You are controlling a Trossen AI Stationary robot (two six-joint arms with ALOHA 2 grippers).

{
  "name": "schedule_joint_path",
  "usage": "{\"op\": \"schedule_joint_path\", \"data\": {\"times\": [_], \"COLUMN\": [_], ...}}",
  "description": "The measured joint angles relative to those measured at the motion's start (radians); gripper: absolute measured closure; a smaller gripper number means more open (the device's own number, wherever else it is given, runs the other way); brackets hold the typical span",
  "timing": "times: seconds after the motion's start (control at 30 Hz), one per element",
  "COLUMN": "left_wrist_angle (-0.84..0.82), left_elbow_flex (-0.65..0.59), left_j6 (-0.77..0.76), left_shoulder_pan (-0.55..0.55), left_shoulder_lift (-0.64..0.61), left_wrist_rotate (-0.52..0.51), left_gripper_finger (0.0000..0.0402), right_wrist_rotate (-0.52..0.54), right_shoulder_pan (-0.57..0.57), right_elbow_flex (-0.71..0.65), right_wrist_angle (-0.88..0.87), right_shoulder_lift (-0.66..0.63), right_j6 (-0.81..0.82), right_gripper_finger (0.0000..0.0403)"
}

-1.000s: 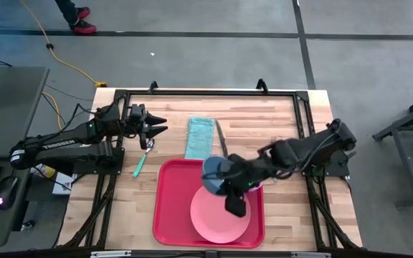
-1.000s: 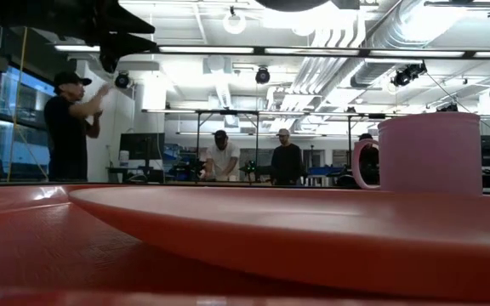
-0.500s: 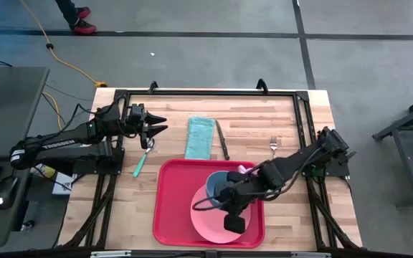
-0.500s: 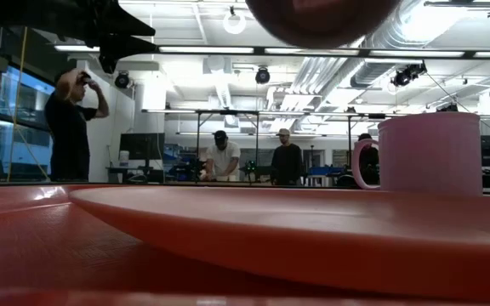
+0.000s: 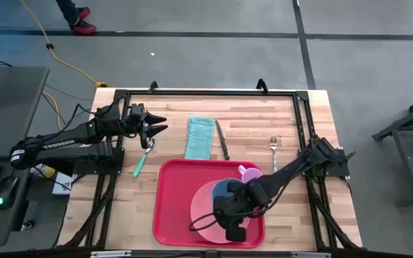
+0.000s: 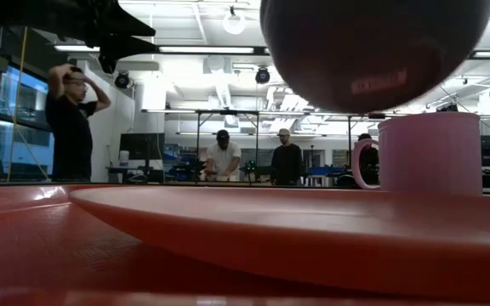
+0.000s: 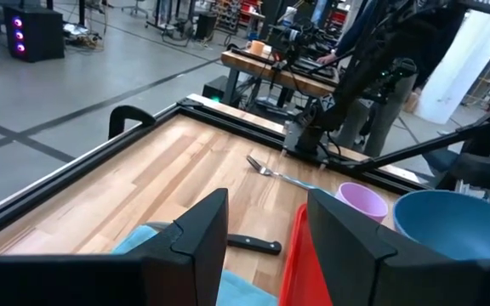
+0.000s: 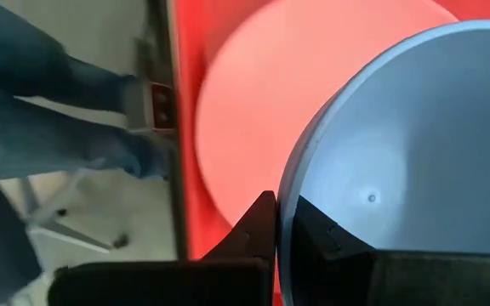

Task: Set up tray
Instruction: Put the blue bowl on the pink plate

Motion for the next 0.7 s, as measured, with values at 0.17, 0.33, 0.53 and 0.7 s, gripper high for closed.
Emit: {"op": "schedule_joint_path", "data": {"times": [0.17, 0.33, 0.53, 0.7], "left_wrist_angle": [0.001, 0.01, 0.01, 0.01], "left_elbow_flex": [0.0, 0.0, 0.0, 0.0], "left_j6": [0.0, -0.011, -0.03, -0.03], "left_shoulder_pan": [0.0, 0.0, 0.0, 0.0], "left_shoulder_lift": [0.0, 0.0, 0.0, 0.0], "left_wrist_rotate": [-0.003, -0.003, -0.004, -0.019], "left_gripper_finger": [0.0207, 0.0207, 0.0207, 0.0207], "right_wrist_rotate": [0.056, 0.119, 0.193, 0.228], "right_shoulder_pan": [-0.001, -0.009, -0.011, 0.032], "right_elbow_flex": [0.0, 0.0, 0.0, 0.0], "right_wrist_angle": [-0.004, 0.015, 0.087, 0.142], "right_shoulder_lift": [0.041, 0.062, 0.062, 0.062], "right_j6": [0.0, 0.01, 0.028, 0.05], "right_gripper_finger": [0.0403, 0.0403, 0.0403, 0.0403]}}
